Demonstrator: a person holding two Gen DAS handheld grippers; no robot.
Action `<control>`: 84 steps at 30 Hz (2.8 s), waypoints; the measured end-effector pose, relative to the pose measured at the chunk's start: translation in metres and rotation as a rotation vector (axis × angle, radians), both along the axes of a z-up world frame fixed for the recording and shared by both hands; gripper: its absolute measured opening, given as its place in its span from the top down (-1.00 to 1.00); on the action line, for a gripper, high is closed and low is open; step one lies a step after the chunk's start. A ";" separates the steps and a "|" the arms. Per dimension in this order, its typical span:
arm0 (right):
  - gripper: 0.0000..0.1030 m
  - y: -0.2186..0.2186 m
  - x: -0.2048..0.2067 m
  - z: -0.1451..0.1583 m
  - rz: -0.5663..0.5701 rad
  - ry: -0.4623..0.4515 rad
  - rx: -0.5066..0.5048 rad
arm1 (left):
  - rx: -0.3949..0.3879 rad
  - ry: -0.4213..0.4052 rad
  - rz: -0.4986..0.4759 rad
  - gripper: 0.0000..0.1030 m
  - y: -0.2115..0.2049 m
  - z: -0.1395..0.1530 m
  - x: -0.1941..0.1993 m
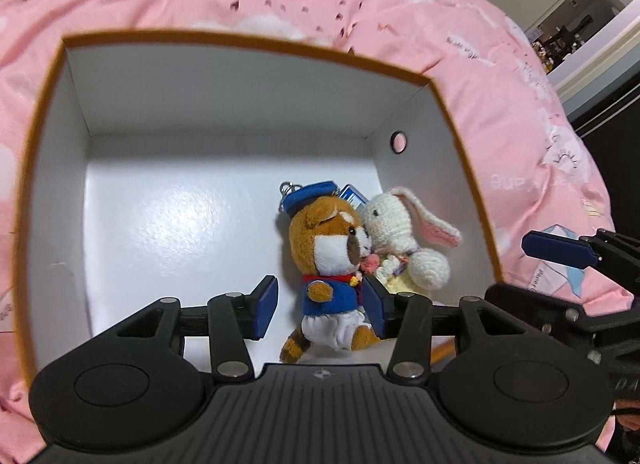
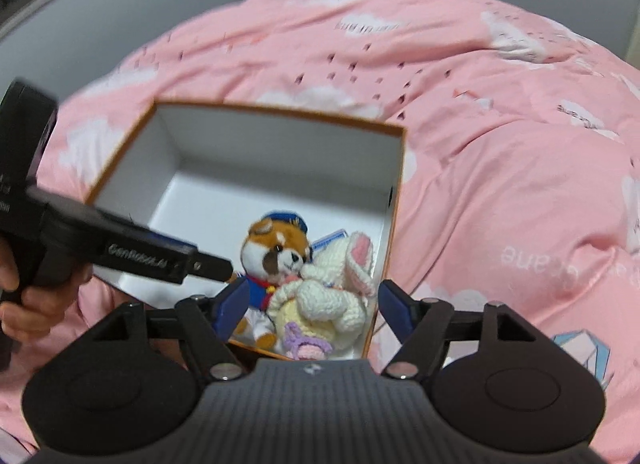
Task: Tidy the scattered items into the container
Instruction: 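Set the bear down and open left tool while right tool releases the bunny, then withdraw both tools from the box toward the remaining toys, then grasp the pink pom-pom ball with left tool while right tool grasps the orange crocheted carrot, then lift and carry the pom-pom with left tool while right tool carries the carrot over the box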
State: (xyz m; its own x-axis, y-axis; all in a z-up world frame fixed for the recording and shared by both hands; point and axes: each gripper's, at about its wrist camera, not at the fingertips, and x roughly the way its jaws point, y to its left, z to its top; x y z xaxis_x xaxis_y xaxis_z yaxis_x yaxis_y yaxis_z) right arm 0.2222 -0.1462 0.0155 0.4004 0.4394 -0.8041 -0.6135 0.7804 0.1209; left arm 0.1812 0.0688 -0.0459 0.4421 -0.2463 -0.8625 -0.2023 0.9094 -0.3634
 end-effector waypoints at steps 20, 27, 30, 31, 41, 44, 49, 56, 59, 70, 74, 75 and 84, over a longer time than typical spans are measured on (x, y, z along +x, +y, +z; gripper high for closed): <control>-0.18 -0.084 -0.092 0.012 -0.237 -0.095 0.081 | 0.092 -0.174 -0.177 -0.04 -0.014 0.058 -0.088; -0.17 -0.109 -0.115 -0.012 -0.258 -0.007 0.037 | 0.158 -0.164 -0.313 -0.04 -0.041 0.032 -0.102; -0.17 -0.112 -0.120 -0.023 -0.248 0.015 0.012 | 0.167 -0.151 -0.352 -0.04 -0.050 0.020 -0.106; -0.17 -0.112 -0.122 -0.027 -0.242 0.019 -0.005 | 0.168 -0.145 -0.362 -0.04 -0.052 0.017 -0.107; -0.04 -0.117 -0.106 -0.034 -0.213 0.024 -0.003 | 0.193 -0.129 -0.403 -0.16 -0.062 0.001 -0.107; -0.04 -0.124 -0.090 -0.020 -0.214 0.013 0.045 | 0.159 -0.111 -0.391 -0.17 -0.066 -0.006 -0.096; -0.04 -0.119 -0.063 -0.013 -0.178 -0.021 0.006 | 0.157 -0.054 -0.407 -0.17 -0.080 -0.023 -0.079; 0.00 -0.108 -0.009 -0.046 -0.071 0.166 0.025 | 0.196 -0.008 -0.429 -0.17 -0.095 -0.037 -0.066; 0.14 -0.100 0.012 -0.063 -0.042 0.232 -0.006 | 0.208 0.008 -0.438 -0.17 -0.100 -0.043 -0.061; 0.14 -0.060 0.045 -0.112 0.061 0.403 -0.093 | 0.203 0.039 -0.436 -0.22 -0.102 -0.054 -0.058; 0.14 -0.054 0.046 -0.129 0.043 0.438 -0.120 | 0.191 0.043 -0.428 -0.23 -0.099 -0.055 -0.058; 0.14 -0.052 0.045 -0.132 0.045 0.442 -0.123 | 0.188 0.044 -0.427 -0.23 -0.098 -0.055 -0.058; 0.17 -0.048 0.033 -0.143 0.027 0.428 -0.129 | 0.185 0.049 -0.427 -0.25 -0.095 -0.057 -0.061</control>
State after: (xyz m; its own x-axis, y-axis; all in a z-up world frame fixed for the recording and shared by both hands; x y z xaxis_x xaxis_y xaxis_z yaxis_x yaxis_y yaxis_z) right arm 0.2550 -0.1940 -0.1278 0.0089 0.3303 -0.9438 -0.5498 0.7901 0.2713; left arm 0.1206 -0.0261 -0.1031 0.2927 -0.2377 -0.9262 0.1914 0.9636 -0.1867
